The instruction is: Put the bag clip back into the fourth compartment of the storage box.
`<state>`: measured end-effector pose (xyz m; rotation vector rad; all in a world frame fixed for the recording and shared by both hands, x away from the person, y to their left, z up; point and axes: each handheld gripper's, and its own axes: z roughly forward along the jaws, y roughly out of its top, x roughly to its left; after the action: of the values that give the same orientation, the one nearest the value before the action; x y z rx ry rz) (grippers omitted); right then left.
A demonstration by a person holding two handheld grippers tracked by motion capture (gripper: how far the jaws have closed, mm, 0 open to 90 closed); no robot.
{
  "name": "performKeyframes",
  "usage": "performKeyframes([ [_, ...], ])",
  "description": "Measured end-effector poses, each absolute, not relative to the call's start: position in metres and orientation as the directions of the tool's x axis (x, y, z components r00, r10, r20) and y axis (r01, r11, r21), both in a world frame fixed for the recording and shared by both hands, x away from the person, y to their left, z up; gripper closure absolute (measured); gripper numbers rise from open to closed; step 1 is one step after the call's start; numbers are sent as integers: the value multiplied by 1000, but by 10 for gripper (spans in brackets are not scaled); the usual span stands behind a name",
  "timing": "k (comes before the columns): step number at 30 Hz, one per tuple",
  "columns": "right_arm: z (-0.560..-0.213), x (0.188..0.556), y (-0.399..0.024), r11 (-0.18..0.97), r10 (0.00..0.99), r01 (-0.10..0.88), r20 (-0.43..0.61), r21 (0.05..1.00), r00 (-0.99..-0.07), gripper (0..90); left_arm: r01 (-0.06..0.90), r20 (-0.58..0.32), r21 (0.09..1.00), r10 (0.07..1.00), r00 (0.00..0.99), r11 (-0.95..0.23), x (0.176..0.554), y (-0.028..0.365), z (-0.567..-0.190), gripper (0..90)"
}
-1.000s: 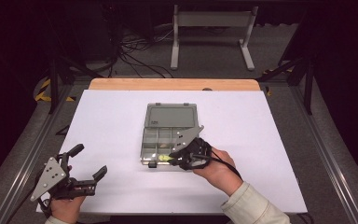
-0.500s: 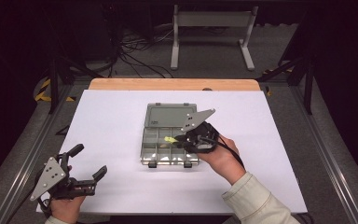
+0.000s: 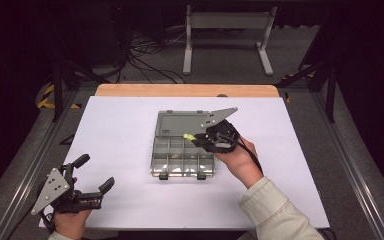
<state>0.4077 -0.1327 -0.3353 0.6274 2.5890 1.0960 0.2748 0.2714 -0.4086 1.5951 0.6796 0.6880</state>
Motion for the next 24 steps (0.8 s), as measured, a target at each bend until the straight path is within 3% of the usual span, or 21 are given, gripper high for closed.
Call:
performKeyframes([
  [24, -368, 439, -147, 565, 623, 428, -25, 705, -782, 779, 46, 67, 991, 755, 652, -128, 275, 271, -409, 0],
])
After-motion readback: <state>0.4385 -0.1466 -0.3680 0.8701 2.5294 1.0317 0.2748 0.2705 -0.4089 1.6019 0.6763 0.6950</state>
